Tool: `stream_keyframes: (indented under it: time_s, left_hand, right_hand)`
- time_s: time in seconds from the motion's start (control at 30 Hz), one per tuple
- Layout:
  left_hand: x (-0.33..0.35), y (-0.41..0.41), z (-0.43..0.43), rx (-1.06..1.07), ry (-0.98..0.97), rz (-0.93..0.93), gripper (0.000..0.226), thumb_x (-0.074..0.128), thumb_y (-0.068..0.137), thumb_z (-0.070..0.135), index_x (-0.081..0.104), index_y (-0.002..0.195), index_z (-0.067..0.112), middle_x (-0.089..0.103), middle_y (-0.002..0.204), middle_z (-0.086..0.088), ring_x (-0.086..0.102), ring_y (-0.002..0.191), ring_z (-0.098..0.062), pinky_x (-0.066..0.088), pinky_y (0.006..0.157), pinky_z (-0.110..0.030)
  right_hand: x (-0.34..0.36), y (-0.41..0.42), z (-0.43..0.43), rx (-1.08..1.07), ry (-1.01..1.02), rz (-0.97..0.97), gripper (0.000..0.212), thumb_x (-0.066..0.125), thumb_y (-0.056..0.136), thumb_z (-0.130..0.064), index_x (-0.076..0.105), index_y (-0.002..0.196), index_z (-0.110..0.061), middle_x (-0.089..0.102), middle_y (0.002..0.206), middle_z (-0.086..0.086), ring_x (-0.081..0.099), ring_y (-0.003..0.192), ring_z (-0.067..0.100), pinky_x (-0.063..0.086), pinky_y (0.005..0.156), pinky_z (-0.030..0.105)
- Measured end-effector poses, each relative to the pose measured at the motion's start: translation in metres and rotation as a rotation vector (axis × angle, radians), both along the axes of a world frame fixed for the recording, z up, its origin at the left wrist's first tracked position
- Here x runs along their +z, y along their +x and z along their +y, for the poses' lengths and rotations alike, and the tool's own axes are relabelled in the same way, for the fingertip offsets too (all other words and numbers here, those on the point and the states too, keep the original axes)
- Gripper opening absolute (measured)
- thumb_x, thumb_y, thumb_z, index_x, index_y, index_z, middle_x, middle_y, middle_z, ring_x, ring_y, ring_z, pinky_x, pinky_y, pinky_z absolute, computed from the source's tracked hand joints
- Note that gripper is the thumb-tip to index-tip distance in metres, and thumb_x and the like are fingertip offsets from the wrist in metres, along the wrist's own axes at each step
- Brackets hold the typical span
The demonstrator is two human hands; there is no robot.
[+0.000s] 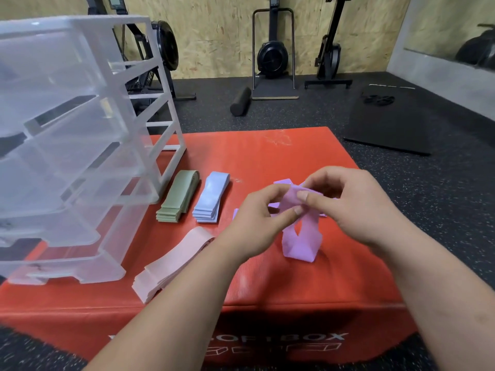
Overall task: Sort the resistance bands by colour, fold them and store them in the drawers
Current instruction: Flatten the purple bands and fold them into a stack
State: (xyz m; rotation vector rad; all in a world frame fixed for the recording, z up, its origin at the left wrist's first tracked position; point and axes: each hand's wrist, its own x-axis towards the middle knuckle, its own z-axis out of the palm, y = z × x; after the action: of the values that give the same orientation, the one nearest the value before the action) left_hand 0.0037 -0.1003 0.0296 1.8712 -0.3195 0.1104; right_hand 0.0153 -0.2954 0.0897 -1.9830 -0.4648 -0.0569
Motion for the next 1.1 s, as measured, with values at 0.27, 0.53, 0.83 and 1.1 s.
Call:
stream_keyframes:
  time_s: [0.27,0.53,0.83,1.1]
  left_hand:
    - [-0.004,-0.004,0.016,-0.049,0.013,0.098,0.023,0.085,0.091,0.026,0.074,0.102,0.009,0.079,0.1,-0.012,0.07,0.088,-0.025,0.057,0.091,-0.056]
    - [-0.023,-0.004,0.043,-0.201,0.329,0.292,0.05,0.088,0.08,0.046,0.063,0.086,0.003,0.049,0.072,-0.013,0.043,0.07,-0.016,0.036,0.074,-0.038]
    - [-0.011,-0.01,0.079,0.057,0.193,0.205,0.018,0.085,0.09,0.022,0.075,0.105,0.025,0.074,0.083,0.007,0.063,0.075,-0.009,0.048,0.075,-0.029]
    - [-0.037,-0.015,0.092,0.115,0.516,0.236,0.029,0.081,0.083,0.025,0.071,0.108,0.037,0.075,0.1,0.011,0.072,0.089,-0.008,0.06,0.09,-0.04]
  right_hand:
    - [0.011,-0.001,0.006,-0.112,0.437,0.005,0.021,0.079,0.09,-0.008,0.078,0.108,-0.02,0.079,0.093,0.008,0.072,0.083,0.017,0.061,0.078,0.036]
    - [-0.006,0.009,-0.024,-0.361,0.628,0.095,0.021,0.075,0.093,-0.006,0.074,0.11,-0.018,0.079,0.091,0.003,0.074,0.083,0.013,0.063,0.077,0.031]
    - [-0.04,0.022,-0.069,-0.551,0.61,0.261,0.021,0.069,0.094,0.001,0.07,0.112,-0.009,0.076,0.091,0.008,0.074,0.076,0.012,0.063,0.067,0.022]
    - [-0.087,0.028,-0.091,-0.437,0.077,0.544,0.036,0.067,0.084,0.019,0.065,0.112,-0.004,0.064,0.077,0.02,0.061,0.064,0.025,0.06,0.049,0.03]
